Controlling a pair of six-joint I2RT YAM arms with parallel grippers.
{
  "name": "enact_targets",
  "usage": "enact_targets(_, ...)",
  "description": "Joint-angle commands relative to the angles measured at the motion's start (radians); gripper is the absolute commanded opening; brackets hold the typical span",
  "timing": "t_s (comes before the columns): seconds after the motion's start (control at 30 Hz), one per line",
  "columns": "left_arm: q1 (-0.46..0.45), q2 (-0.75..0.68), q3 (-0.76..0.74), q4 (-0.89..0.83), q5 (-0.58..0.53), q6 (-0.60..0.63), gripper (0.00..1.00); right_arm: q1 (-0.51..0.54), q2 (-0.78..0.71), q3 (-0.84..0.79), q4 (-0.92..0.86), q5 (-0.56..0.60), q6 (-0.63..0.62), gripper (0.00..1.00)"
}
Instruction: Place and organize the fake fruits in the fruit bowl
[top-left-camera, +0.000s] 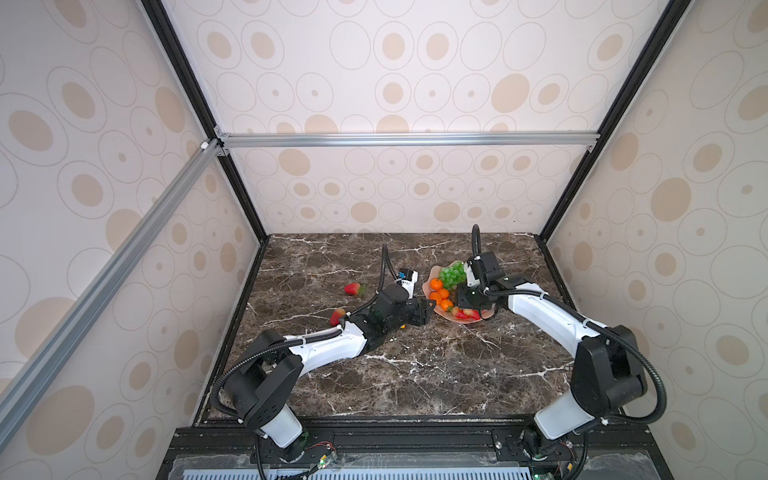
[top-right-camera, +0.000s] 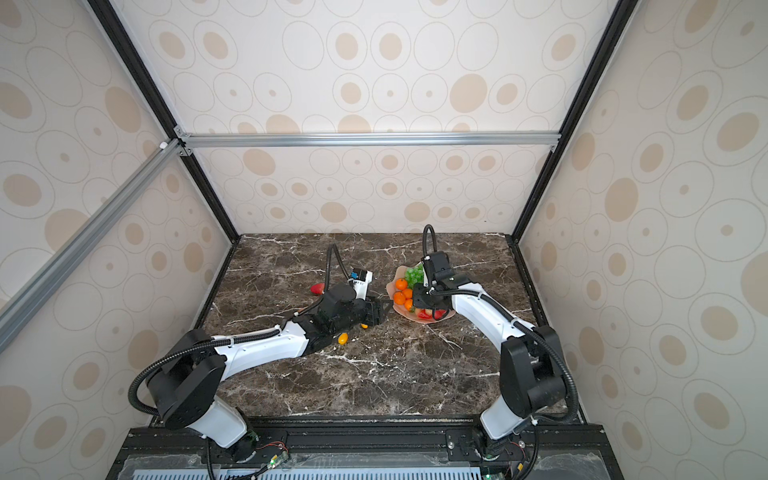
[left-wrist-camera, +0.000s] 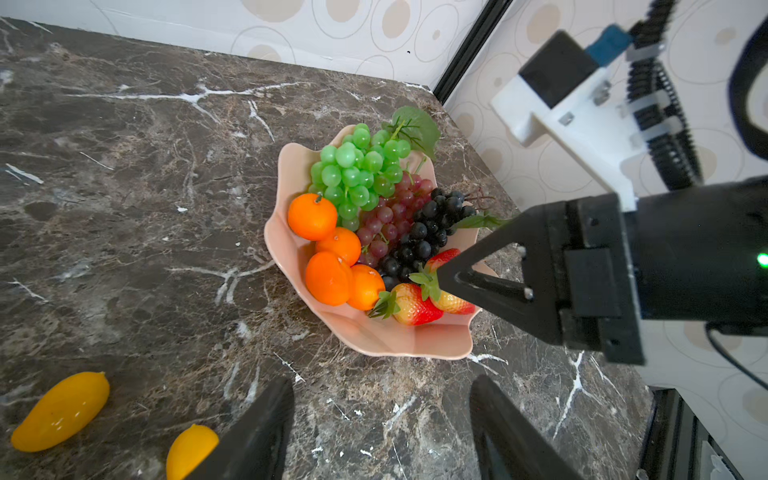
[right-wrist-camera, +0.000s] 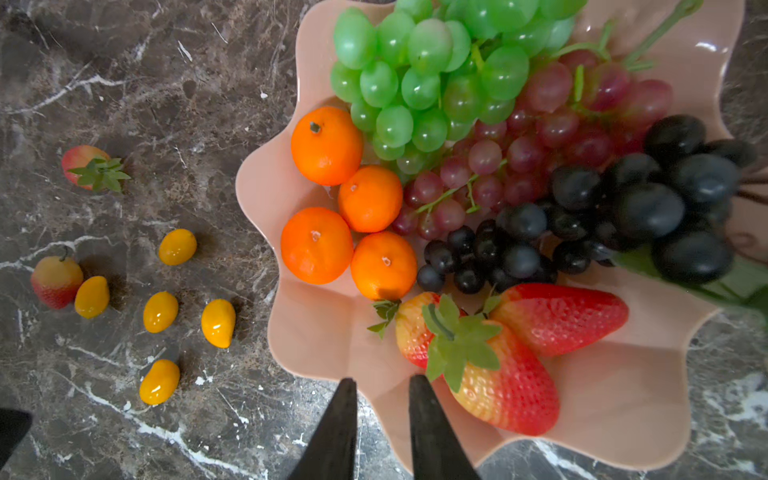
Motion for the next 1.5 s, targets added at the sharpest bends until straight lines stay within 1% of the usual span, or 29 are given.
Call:
enact_targets(0.0,0.007,-0.017,-0.006,0.032,-0.007,0.022,0.68,-0.004,0.040,0.043,-0.056,-0.005,0.000,0.25)
enact_targets(0.37,0.006,-0.002,-0.006,0.058,0.023,0.004,0.67,-0.004,0.122,0.104,-0.138,0.015,-0.014,0.25)
enact_targets(0.63,0.006,0.017,0.007,0.066,0.048,0.002,0.65,-0.004,0.136,0.107,-0.172,0.039,-0.026,0.25)
enact_targets(1.23,0.006,0.016,-0.006,0.080,0.053,-0.008,0.64,-0.003,0.100,0.090,-0.224,0.076,-0.035,0.26)
enact_targets(1.37,0.007,0.011,-0.009,0.078,0.051,-0.005,0.64,-0.003,0.071,0.085,-0.224,0.066,-0.039,0.26)
enact_targets(1.47,0.008,-0.008,-0.022,0.070,0.032,-0.001,0.66,-0.001,0.021,0.062,-0.190,0.044,-0.045,0.28)
